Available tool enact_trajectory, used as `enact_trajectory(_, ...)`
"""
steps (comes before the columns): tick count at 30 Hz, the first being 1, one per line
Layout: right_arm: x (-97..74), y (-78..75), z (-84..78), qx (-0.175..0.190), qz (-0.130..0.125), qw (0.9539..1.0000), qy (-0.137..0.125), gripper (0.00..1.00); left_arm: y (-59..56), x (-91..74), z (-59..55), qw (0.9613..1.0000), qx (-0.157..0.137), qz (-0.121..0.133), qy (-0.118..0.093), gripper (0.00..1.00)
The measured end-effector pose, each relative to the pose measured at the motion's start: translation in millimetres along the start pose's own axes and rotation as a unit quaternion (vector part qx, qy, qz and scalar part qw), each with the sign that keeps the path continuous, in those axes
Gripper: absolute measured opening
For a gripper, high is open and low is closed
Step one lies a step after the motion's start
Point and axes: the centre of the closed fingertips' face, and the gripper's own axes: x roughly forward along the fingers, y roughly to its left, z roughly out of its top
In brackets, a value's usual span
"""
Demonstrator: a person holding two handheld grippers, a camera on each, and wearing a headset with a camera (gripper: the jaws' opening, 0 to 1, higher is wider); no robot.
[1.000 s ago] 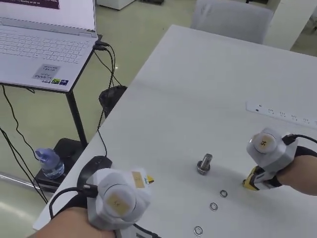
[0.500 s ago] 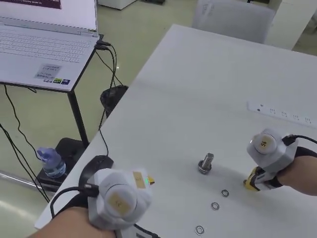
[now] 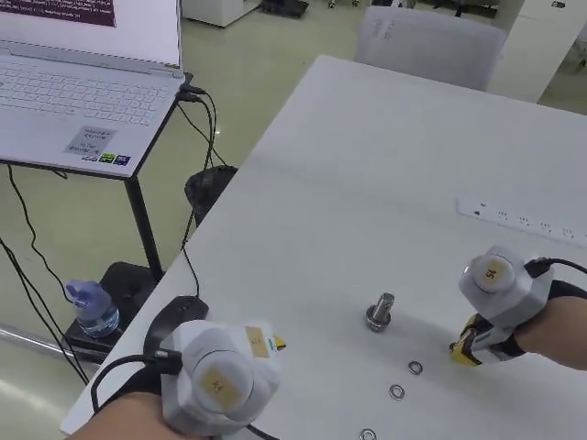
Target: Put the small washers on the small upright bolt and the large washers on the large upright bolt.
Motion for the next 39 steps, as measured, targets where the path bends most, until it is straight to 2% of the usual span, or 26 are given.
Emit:
enact_trajectory(7,-15.1,-1.5,15.6,-0.017,0.000,0.9996,-0.021,0.29,2.5,-0.3,2.2,1.0000,0.003,0.000,-0.002,0.82)
enact_trajectory(11,-17.8,5.7,26.1,-0.028,0.006,0.9991,-0.033,0.30,2.5,-0.3,3.6,1.0000,0.005,-0.001,-0.002,0.82)
enact_trajectory(12,-17.4,10.4,30.4,-0.040,0.013,0.9984,-0.038,0.31,2.6,-0.5,3.9,1.0000,0.004,-0.001,-0.003,0.82)
enact_trajectory(14,-17.2,12.4,31.3,-0.051,0.011,0.9982,-0.031,0.31,2.8,-0.3,5.1,1.0000,0.001,-0.001,-0.005,0.82)
enact_trajectory(19,-17.6,17.9,41.0,-0.064,0.016,0.9970,-0.040,0.32,1.0,-0.1,5.3,1.0000,0.007,-0.004,-0.004,0.82)
enact_trajectory(29,-6.9,40.6,46.9,-0.095,0.034,0.9940,-0.043,0.31,1.3,-1.6,-1.0,1.0000,0.004,-0.006,0.003,0.82)
enact_trajectory(39,5.9,54.1,40.7,-0.114,0.046,0.9918,-0.035,0.29,3.2,-2.4,-0.5,1.0000,0.000,-0.006,0.000,0.82)
